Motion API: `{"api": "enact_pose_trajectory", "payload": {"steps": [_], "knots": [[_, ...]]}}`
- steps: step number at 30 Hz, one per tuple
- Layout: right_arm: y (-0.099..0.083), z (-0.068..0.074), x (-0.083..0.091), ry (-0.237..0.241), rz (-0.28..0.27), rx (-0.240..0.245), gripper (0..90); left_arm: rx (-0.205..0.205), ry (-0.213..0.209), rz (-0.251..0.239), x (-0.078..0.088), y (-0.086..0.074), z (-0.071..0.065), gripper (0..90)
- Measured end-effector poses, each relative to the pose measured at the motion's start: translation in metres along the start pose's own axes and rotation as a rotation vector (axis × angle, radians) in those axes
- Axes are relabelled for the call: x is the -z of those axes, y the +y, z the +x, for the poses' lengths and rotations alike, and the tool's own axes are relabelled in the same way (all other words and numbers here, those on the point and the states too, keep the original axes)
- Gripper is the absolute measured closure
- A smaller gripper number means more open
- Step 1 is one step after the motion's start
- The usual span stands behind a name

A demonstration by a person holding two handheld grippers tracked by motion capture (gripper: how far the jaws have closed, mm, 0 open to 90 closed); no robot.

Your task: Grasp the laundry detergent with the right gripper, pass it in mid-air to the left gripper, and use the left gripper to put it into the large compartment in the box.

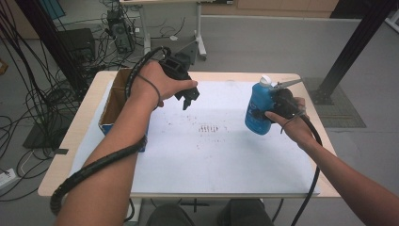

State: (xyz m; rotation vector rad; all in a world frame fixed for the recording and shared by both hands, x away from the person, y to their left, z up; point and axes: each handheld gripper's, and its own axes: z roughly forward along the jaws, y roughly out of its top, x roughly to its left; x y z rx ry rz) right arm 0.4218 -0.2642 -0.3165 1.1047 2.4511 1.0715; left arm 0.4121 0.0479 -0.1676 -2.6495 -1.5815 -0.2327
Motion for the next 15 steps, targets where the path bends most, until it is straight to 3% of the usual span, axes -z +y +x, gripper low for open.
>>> {"api": "enact_pose_trajectory", "payload": {"steps": [9,15], "knots": [[0.037,0.029,0.022,0.111,0.028,0.069,44.5,-0.12,-0.011,-0.008,0.021,0.005,0.007,5.2],[0.067,0.048,0.018,0.184,0.023,0.126,44.5,-0.188,-0.021,-0.04,0.04,0.005,0.014,5.1]]}}
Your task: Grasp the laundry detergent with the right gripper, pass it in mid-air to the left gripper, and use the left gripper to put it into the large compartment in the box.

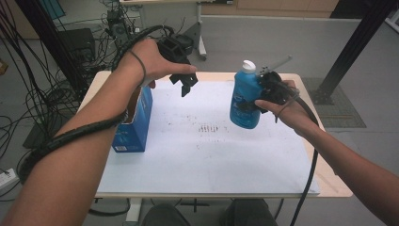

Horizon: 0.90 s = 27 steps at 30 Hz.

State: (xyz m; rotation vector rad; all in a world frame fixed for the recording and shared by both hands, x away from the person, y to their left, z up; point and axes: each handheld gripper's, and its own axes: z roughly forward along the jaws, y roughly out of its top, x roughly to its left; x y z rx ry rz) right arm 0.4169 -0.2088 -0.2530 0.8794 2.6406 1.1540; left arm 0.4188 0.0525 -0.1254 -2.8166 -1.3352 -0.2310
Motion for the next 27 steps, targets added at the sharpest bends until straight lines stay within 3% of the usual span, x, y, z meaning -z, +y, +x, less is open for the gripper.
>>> {"api": "enact_pose_trajectory", "payload": {"steps": [7,11,14,17,22,27], "knots": [[0.033,0.015,-0.023,0.054,-0.011,0.095,44.4,-0.063,0.013,0.001,0.008,-0.001,0.009,5.1],[0.048,0.021,-0.041,0.082,-0.008,0.151,44.5,-0.118,0.035,0.003,0.01,-0.005,0.015,5.2],[0.057,0.023,-0.06,0.15,-0.017,0.186,44.4,-0.162,0.05,-0.001,0.011,-0.01,0.017,5.2],[0.061,0.028,-0.076,0.215,-0.02,0.249,44.4,-0.195,0.062,-0.001,0.013,-0.014,0.018,5.3],[0.06,0.043,-0.098,0.295,0.002,0.336,44.4,-0.263,0.042,-0.018,0.015,-0.02,0.012,5.3],[0.056,0.053,-0.107,0.371,-0.013,0.373,44.5,-0.327,0.047,0.0,0.011,-0.024,0.0,5.3]]}}
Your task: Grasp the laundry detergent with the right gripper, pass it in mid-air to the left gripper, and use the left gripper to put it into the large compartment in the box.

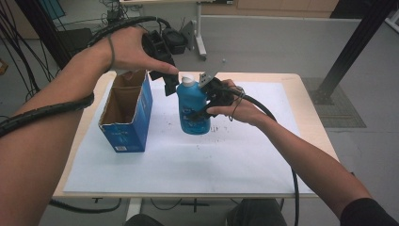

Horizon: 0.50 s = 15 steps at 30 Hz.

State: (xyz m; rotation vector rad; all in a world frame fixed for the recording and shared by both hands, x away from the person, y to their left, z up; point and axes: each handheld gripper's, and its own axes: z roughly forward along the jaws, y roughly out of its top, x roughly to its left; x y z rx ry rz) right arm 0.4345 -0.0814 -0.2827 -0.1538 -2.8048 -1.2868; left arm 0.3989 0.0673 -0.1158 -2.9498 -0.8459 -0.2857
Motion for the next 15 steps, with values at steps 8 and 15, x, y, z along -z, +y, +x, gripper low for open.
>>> {"api": "enact_pose_trajectory", "payload": {"steps": [8,15], "knots": [[0.005,0.018,-0.005,0.025,-0.018,0.081,44.4,-0.059,-0.043,-0.001,-0.006,0.003,-0.018,5.3],[0.009,0.032,-0.009,0.039,-0.019,0.132,44.4,-0.116,-0.111,-0.005,-0.01,0.002,-0.024,4.8]]}}
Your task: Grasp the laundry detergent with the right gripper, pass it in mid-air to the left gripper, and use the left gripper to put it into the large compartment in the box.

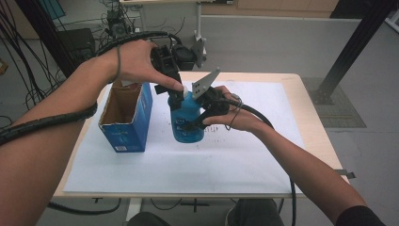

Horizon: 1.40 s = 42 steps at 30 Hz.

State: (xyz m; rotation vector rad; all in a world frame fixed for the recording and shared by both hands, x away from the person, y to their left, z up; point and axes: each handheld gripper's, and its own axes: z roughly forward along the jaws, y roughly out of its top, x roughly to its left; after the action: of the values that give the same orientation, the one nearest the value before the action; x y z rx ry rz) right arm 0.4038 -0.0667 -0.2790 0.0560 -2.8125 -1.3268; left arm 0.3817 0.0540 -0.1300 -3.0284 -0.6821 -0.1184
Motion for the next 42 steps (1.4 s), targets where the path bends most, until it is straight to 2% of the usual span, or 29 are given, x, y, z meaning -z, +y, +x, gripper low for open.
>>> {"api": "enact_pose_trajectory", "payload": {"steps": [7,11,15,24,29,33,39,42], "knots": [[0.006,0.011,0.001,0.02,-0.022,0.038,44.4,-0.038,-0.034,-0.031,-0.001,0.0,-0.005,4.6],[0.008,0.016,0.002,0.027,-0.037,0.056,44.3,-0.06,-0.062,-0.029,-0.004,0.002,-0.008,4.6],[0.008,0.02,0.002,0.035,-0.053,0.053,44.4,-0.082,-0.076,-0.02,-0.007,0.004,-0.011,4.6],[0.008,0.023,0.005,0.049,-0.073,0.057,44.3,-0.091,-0.107,-0.039,-0.01,0.007,-0.013,4.6],[0.009,0.023,0.004,0.046,-0.068,0.07,44.3,-0.102,-0.112,-0.022,-0.013,0.009,-0.014,4.6],[0.009,0.022,0.004,0.052,-0.087,0.082,44.3,-0.102,-0.115,-0.021,-0.015,0.01,-0.014,4.6],[0.01,0.024,0.006,0.05,-0.083,0.064,44.3,-0.116,-0.117,-0.012,-0.019,0.01,-0.016,4.6],[0.01,0.022,0.006,0.047,-0.093,0.076,44.3,-0.112,-0.118,-0.02,-0.019,0.01,-0.016,4.6]]}}
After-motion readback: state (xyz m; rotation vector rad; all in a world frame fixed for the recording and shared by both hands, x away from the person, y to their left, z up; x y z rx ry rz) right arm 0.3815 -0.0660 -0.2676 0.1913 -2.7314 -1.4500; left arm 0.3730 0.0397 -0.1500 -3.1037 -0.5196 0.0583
